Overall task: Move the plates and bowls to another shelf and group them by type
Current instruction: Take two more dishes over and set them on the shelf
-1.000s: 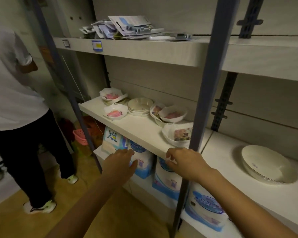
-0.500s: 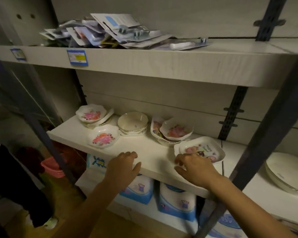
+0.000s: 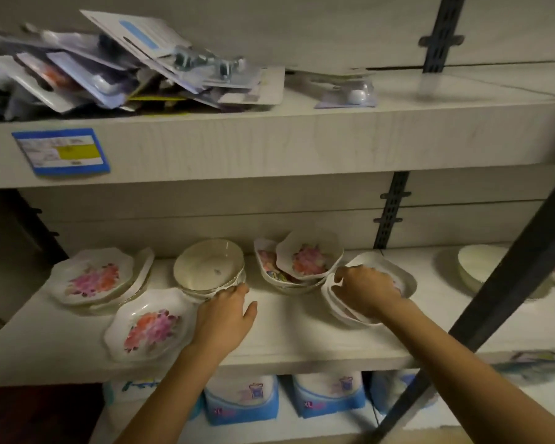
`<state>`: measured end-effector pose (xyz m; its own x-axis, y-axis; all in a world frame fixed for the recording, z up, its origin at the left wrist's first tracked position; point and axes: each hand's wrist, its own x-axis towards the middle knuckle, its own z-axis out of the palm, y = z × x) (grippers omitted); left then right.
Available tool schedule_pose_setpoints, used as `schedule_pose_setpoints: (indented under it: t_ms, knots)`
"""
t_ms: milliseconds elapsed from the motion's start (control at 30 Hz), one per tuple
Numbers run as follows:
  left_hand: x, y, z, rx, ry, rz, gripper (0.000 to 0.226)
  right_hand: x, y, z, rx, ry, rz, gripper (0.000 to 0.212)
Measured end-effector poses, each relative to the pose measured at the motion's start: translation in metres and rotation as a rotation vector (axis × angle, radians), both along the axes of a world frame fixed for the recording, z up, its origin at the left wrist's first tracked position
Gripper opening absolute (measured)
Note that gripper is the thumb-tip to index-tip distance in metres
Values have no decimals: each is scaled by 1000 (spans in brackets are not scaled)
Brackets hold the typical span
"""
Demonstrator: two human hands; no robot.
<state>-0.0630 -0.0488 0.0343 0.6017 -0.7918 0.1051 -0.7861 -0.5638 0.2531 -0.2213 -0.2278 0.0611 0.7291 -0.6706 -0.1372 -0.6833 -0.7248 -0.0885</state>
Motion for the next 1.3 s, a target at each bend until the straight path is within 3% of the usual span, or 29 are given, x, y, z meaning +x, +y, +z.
schedule_pose_setpoints:
  t_ms: [133,267,367,500,700,900,967,1100,1300]
  knots:
    - [16,-15,0,29,-30,-47,40,22,-26,-4,92,-87,-250,47]
    - [22,-22,-4,56,-27,-57,40,51,-51,-15,374,-196,-451,59]
    - [23,-22,-8,86,10,-53,41,68,-57,-26,535,-342,-588,53]
    - [21,-18,-14,83,58,-32,41,78,-60,-36,597,-301,-618,45]
    - [30,-15,-22,76,99,8,41,83,-63,-45,466,-229,-591,27]
    - [35,-37,-22,-9,194,88,34,62,-62,-28,410,-307,-553,30]
    - [40,-53,-25,-39,284,139,38,48,-60,-20,401,-353,-548,28]
    - [47,-87,-28,-81,670,253,66,11,-50,-7,362,-399,-566,26]
    - [52,-118,-46,-179,834,320,38,-31,-38,-3,323,-391,-551,23]
